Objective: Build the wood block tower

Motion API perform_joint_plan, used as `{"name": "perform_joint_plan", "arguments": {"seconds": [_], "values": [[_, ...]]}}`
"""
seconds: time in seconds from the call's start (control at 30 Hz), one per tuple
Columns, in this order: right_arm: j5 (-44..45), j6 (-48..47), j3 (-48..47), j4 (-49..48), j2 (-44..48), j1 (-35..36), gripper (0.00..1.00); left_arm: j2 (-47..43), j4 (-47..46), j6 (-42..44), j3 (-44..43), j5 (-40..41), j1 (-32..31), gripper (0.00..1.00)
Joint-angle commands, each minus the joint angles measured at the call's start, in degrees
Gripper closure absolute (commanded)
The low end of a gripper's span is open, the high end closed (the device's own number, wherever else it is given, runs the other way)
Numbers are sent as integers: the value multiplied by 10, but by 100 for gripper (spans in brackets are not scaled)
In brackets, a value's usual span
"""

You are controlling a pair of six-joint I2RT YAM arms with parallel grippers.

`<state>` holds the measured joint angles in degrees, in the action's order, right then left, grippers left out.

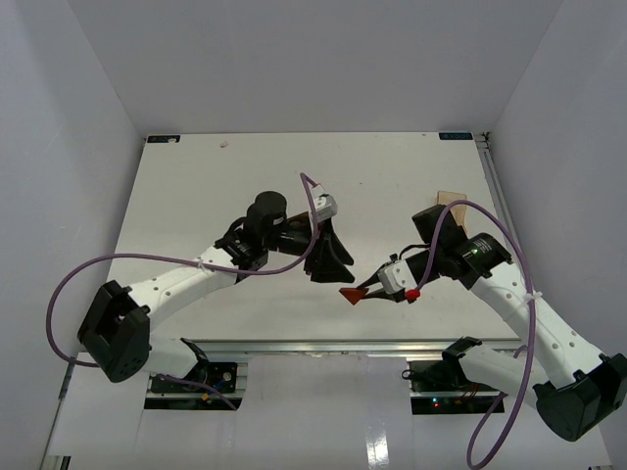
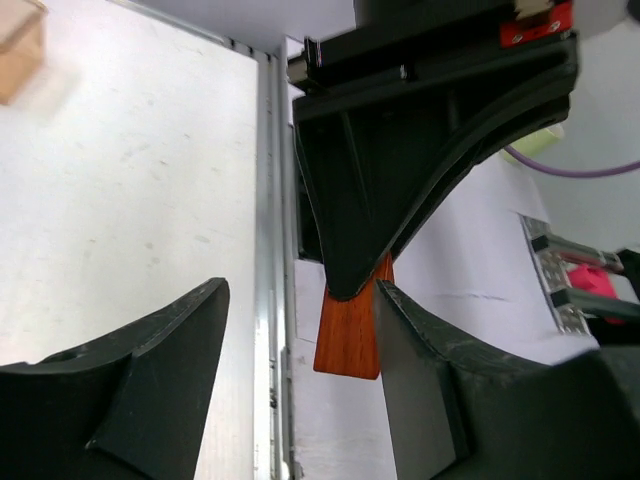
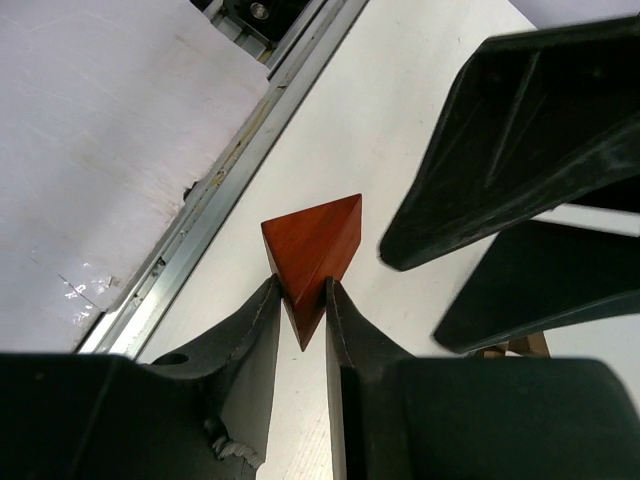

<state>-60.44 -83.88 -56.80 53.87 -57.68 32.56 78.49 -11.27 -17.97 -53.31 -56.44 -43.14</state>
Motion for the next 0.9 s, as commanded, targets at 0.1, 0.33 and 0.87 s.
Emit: {"name": "perform_joint_plan", "arguments": {"seconds": [0.1, 0.33, 0.87], "values": [[8, 108, -13, -18, -2, 2, 92, -210, 40, 123, 45, 249, 14, 31], [36, 322, -37, -110, -51, 1, 92, -342, -3, 254, 180, 375, 4, 34], [43, 517, -154, -143, -154, -45, 92, -280, -10, 488, 170, 443, -112, 36]]}}
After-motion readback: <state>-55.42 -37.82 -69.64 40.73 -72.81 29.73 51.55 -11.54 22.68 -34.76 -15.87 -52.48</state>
